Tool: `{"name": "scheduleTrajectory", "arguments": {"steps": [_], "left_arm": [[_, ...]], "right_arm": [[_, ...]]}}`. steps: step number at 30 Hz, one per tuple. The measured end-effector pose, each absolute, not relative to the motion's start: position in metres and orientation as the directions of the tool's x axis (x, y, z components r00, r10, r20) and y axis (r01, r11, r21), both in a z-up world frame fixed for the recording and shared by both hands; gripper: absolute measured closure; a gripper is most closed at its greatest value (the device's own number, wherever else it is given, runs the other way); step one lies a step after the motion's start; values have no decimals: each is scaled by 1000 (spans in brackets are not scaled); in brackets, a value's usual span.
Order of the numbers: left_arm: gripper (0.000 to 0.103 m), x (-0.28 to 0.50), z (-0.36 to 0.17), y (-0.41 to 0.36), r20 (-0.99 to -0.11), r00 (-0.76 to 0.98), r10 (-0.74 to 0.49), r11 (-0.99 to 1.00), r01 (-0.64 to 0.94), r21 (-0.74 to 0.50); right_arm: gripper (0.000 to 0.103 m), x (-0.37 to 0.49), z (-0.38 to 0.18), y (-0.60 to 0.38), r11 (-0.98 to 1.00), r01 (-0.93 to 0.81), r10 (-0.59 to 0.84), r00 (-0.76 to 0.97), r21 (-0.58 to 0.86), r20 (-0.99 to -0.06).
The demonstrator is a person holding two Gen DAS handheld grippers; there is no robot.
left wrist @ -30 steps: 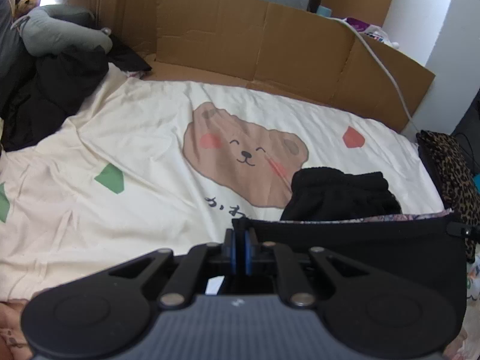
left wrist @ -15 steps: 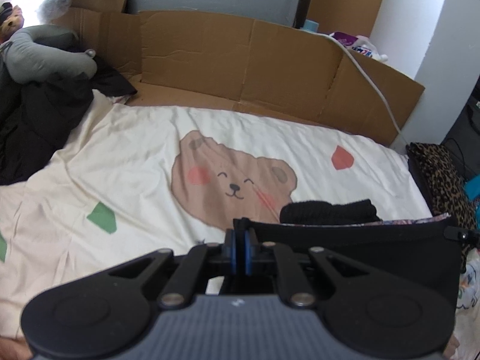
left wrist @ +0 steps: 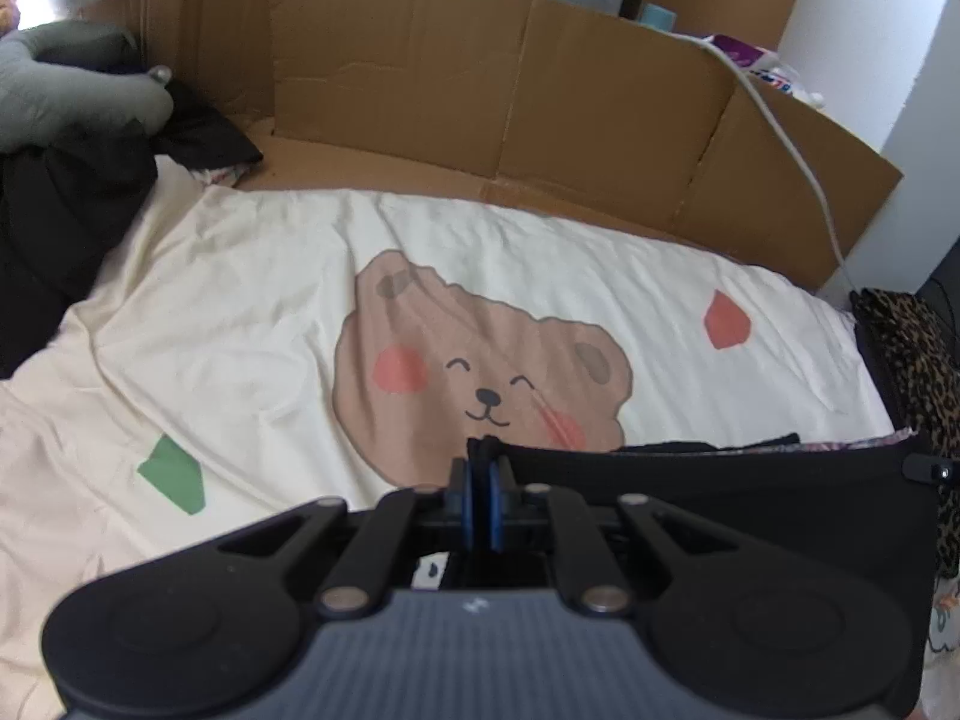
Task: Fold clothes
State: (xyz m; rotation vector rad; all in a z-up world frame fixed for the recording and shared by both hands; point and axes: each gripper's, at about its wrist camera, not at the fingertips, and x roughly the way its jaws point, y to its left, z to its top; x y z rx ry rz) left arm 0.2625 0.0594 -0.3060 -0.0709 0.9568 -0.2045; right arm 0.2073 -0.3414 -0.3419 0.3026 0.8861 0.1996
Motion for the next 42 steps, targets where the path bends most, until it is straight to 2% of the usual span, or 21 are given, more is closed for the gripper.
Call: {"name": "scheduleTrajectory", "arguments": {"steps": [14, 19, 21, 25, 28, 35, 39, 42], "left_arm": [[97, 285, -335, 56, -826, 522, -210, 977, 151, -152], [96, 293, -362, 50, -853, 484, -196, 978, 161, -133], [94, 295, -367, 47, -860, 478, -179, 981, 150, -121], [80, 295, -358, 48, -870, 463, -170, 985, 89, -145], [74, 284, -336, 43, -854, 489, -179, 983, 122, -136], [74, 251, -288, 0, -798, 539, -269, 950, 283, -129], [74, 240, -286, -24, -786, 538, -305, 938, 312, -151], [79, 239, -294, -33, -784, 528, -326, 935, 302, -186]], "right_arm": [[99, 236, -370, -339, 950, -1, 258, 562, 311, -786], [98, 243, -380, -337, 946, -10, 272, 566, 323, -778], [94, 243, -381, -337, 946, -30, 281, 578, 324, -766], [87, 237, -368, -346, 947, -14, 262, 610, 320, -748], [84, 228, -353, -351, 947, -28, 262, 643, 320, -720], [84, 211, -335, -335, 925, -133, 347, 674, 355, -652], [84, 213, -335, -309, 916, -192, 386, 665, 353, -639], [84, 217, -337, -288, 909, -228, 408, 654, 349, -637]]}}
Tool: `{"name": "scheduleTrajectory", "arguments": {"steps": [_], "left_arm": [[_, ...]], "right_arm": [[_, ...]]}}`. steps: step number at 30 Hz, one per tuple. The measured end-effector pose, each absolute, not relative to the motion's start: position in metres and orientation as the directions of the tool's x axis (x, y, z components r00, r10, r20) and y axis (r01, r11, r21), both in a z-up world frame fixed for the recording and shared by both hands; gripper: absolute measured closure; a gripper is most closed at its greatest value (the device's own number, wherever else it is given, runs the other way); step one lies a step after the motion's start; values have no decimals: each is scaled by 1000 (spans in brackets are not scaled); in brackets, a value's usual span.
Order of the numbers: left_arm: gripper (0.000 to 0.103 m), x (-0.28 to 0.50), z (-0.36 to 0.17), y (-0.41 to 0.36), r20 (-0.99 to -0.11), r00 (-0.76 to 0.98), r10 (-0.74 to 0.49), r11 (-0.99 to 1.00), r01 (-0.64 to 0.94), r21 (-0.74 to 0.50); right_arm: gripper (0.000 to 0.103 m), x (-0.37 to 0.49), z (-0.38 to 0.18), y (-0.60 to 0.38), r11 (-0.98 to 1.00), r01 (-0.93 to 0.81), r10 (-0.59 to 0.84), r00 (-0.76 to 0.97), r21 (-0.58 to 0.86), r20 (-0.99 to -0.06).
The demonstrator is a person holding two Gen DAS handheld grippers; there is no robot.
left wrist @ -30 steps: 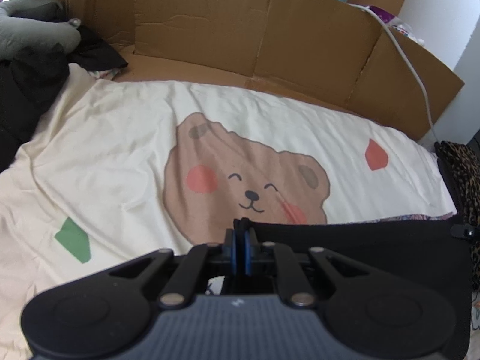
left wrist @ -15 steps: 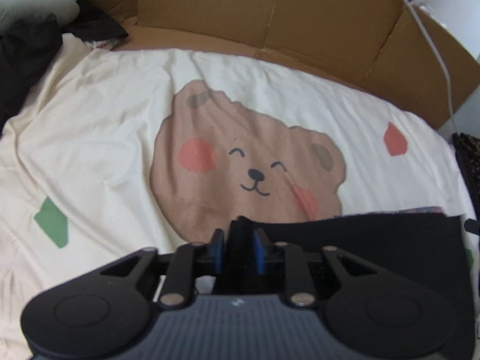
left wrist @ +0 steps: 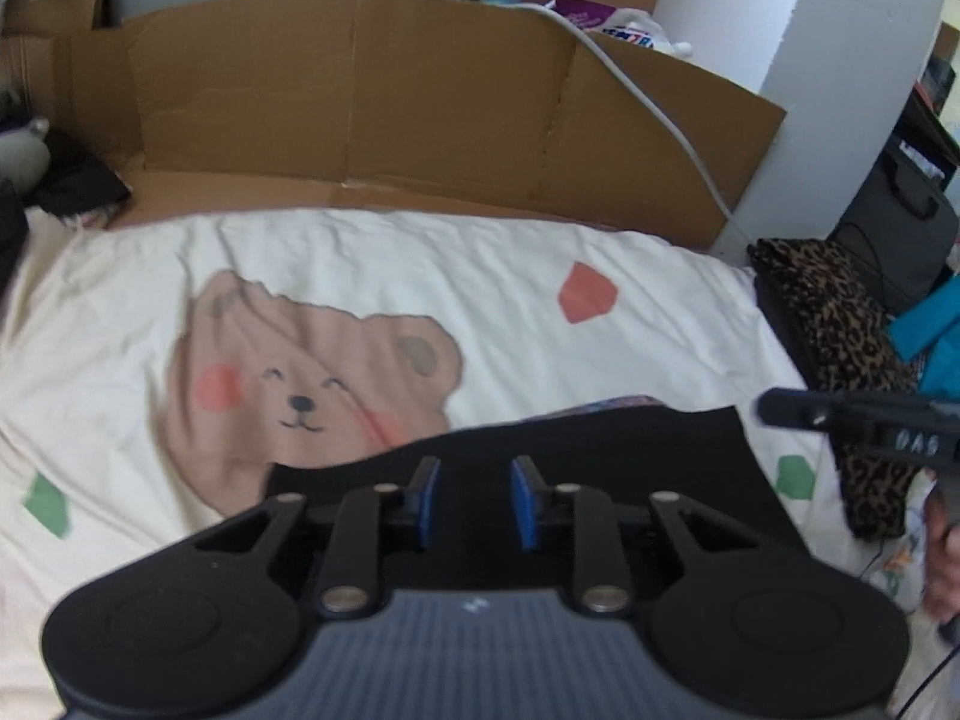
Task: Fold clothes
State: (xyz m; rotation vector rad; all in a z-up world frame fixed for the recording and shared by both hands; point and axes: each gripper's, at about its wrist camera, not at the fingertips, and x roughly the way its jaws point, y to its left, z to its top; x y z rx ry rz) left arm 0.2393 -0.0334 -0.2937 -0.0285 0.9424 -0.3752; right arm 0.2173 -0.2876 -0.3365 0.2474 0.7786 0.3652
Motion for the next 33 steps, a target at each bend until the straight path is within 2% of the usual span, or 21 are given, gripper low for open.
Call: {"name": "scheduleTrajectory", "arguments": {"steps": [17, 21, 28, 32, 33], "left_arm": [[80, 255, -354, -41, -777, 519, -356, 924, 317, -212], [81, 256, -358, -42, -777, 523, -351, 925, 325, -199], [81, 263, -345, -43, -793, 505, -339, 928, 318, -194], [81, 255, -326, -43, -791, 509, -340, 929, 310, -200], [81, 252, -321, -42, -789, 513, -339, 930, 309, -199]], "right_arm": [[82, 249, -388, -227, 925, -299, 370, 577, 233, -728], [82, 251, -392, -219, 925, -338, 351, 582, 175, -733], [81, 253, -378, -226, 930, -301, 354, 576, 211, -737], [60, 242, -351, -236, 934, -289, 351, 613, 212, -708], [60, 239, -346, -239, 931, -295, 357, 615, 214, -703]]}}
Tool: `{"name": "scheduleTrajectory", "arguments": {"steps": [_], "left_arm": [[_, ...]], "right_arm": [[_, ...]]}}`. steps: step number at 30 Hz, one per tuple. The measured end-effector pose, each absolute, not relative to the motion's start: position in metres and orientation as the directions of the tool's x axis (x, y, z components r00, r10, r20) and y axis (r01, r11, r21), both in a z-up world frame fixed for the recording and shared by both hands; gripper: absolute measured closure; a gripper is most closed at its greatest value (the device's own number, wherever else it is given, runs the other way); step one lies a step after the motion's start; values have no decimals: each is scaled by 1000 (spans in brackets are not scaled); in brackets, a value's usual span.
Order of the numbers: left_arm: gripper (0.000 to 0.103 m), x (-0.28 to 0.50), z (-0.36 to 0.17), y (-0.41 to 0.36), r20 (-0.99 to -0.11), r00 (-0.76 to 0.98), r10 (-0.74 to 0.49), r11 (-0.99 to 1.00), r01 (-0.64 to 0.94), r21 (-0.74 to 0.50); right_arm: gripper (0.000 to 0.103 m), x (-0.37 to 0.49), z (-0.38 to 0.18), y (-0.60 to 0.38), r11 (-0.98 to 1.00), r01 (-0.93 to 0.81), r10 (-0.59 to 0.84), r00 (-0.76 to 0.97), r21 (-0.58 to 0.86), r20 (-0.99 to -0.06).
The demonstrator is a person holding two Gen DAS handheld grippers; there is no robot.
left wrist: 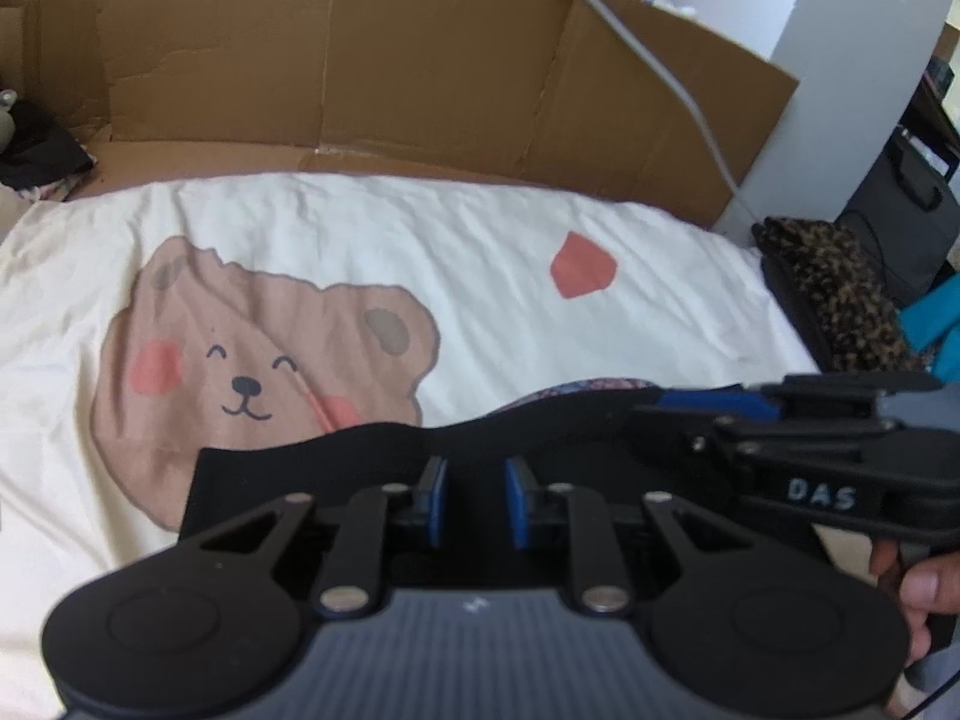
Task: Fold clothes
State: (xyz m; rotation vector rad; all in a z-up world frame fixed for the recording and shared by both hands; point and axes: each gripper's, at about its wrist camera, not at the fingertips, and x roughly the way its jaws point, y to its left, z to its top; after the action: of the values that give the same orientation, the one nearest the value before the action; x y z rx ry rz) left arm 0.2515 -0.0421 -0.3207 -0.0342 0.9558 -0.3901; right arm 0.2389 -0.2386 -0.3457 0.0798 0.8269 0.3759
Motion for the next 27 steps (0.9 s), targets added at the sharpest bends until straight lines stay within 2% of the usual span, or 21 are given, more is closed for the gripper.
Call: {"name": "scheduleTrajectory", "arguments": {"steps": [5, 11, 27], "left_arm": [[77, 228, -291, -35, -775, 542, -326, 934, 309, -177], [75, 187, -274, -31, -780, 551, -297, 942, 305, -143], [75, 84, -299, -36, -838, 489, -241, 960, 248, -131]], "right_arm": [[60, 213, -327, -259, 918, -300, 394, 611, 260, -687], [60, 164, -317, -268, 901, -354, 423, 598, 250, -680], [60, 73, -345, -266, 875, -392, 466, 516, 286, -719]]}}
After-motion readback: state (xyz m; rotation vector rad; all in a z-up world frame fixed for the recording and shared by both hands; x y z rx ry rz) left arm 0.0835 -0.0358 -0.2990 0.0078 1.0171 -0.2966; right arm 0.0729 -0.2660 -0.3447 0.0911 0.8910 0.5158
